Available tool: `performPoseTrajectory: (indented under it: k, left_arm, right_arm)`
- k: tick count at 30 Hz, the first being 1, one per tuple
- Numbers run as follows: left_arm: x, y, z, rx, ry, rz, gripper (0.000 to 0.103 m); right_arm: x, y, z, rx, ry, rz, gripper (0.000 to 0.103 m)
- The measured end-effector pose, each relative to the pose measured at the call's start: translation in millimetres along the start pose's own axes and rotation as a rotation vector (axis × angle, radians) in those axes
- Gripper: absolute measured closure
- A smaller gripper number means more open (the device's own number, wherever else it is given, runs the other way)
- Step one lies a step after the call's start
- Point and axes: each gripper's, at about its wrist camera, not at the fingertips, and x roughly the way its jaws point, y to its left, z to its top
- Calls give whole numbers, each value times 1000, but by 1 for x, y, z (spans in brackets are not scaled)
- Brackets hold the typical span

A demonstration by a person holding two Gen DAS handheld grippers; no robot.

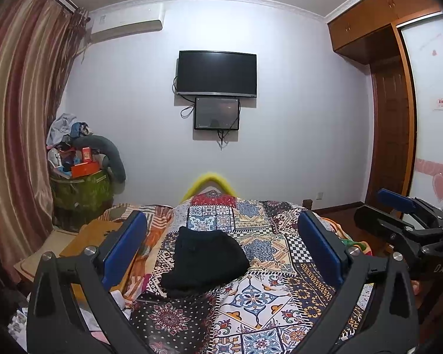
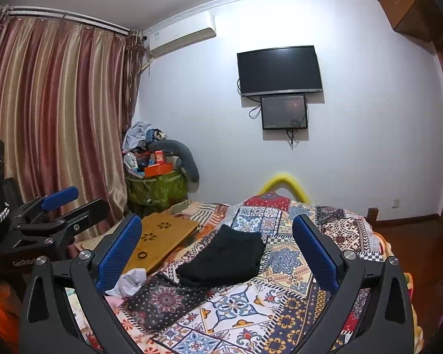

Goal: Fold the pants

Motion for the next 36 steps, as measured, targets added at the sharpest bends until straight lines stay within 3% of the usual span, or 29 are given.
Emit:
performPoseTrajectory:
  k: [36]
  left_arm:
    - [6, -7, -2, 0, 35, -68, 0]
  right_arm:
    - [-6, -8, 0, 35, -4, -22, 1]
